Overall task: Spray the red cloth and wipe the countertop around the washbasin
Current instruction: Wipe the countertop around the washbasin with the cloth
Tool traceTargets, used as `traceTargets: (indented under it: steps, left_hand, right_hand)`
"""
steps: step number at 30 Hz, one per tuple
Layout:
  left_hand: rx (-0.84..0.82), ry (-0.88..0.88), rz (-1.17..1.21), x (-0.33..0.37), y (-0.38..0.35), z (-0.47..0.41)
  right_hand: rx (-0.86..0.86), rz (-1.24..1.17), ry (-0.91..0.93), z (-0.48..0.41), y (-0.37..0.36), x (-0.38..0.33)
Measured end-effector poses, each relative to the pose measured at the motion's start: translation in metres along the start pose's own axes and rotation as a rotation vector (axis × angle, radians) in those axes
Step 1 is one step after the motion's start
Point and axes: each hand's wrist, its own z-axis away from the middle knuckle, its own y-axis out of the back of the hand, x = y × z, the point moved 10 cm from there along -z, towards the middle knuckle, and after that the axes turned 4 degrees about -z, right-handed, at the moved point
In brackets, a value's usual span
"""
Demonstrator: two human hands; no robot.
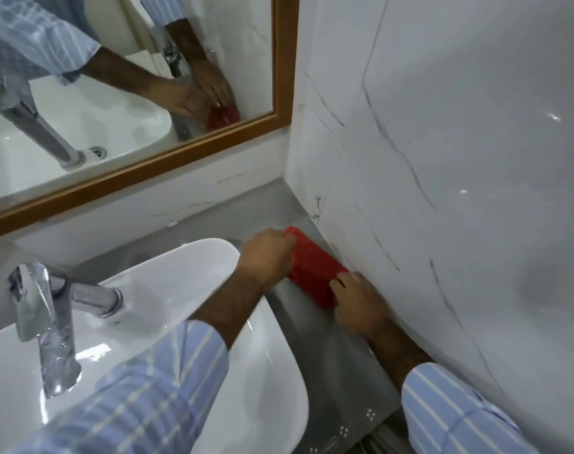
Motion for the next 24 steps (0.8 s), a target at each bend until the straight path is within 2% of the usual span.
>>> traceTargets:
  steps: [2, 5, 7, 9, 11, 13, 17, 24]
  left_hand:
    - [0.106, 0.148, -0.028, -0.027, 0.005, 0.027]
    - [0.158, 0.354, -0.026, -0.056, -0.003, 0.063]
    - [0.197, 0.409, 0.021, -0.062, -0.007, 0.072]
    - [0.219, 0.439, 0.040, -0.066, -0.015, 0.078]
    - [0.222, 0.456, 0.045, -0.068, -0.024, 0.083]
    - [0.217, 0.460, 0.064, -0.068, -0.028, 0.083]
    - [0.213, 0.449, 0.071, -0.067, -0.026, 0.081]
    - [0.178, 0.452, 0.087, -0.064, -0.023, 0.083]
  right_hand:
    - [0.069, -0.026, 0.022, -0.003, 0.008, -0.002]
    - [0.212, -0.065, 0.126, -0.026, 0.028, -0.022]
    - [0.243, -0.048, 0.222, -0.049, 0.031, -0.042]
    - [0.206, -0.024, 0.290, -0.077, 0.018, -0.056]
    - [0.141, 0.043, 0.318, -0.098, -0.002, -0.060]
    - [0.145, 0.077, 0.333, -0.105, -0.017, -0.057]
    - [0.207, -0.001, 0.264, -0.091, -0.022, -0.036]
    - [0.296, -0.075, 0.008, 0.014, -0.057, 0.012]
